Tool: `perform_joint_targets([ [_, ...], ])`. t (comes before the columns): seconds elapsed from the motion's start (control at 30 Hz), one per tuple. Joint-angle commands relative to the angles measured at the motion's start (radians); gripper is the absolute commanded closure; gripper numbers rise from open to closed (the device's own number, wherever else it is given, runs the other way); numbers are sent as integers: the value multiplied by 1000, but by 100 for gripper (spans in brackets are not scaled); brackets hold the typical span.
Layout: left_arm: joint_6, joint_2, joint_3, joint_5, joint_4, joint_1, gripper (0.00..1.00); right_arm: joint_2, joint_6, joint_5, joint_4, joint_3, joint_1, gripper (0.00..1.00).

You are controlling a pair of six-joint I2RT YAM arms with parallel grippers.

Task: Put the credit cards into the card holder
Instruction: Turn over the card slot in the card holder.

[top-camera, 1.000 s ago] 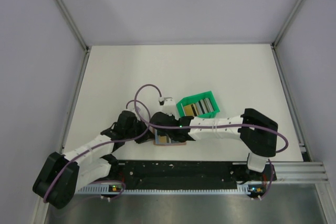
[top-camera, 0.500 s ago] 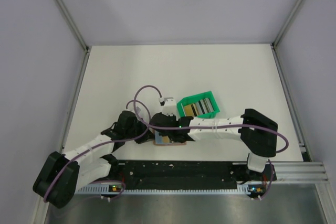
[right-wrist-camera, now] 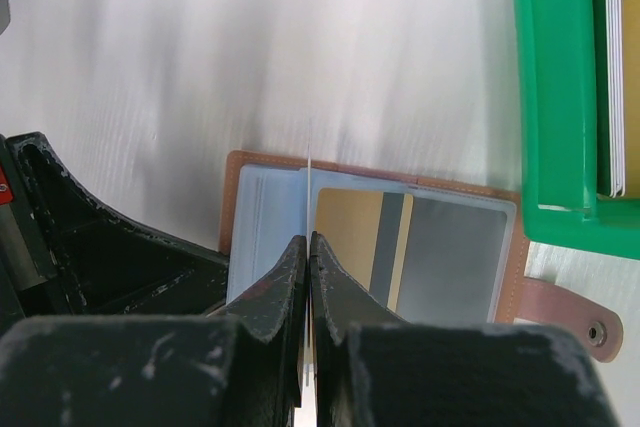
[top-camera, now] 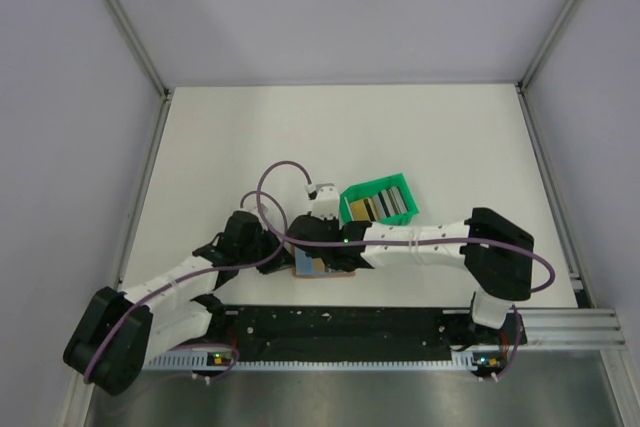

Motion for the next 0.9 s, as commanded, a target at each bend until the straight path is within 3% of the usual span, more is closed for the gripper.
perform_joint_targets([
  [0.0,10,4,-15,-3,28,-1,100,-40,-16,46,-42,30,15,100],
  [0.87,16,16,-15,-6,29,-1,100,7,-62,78,-212,136,22,100],
])
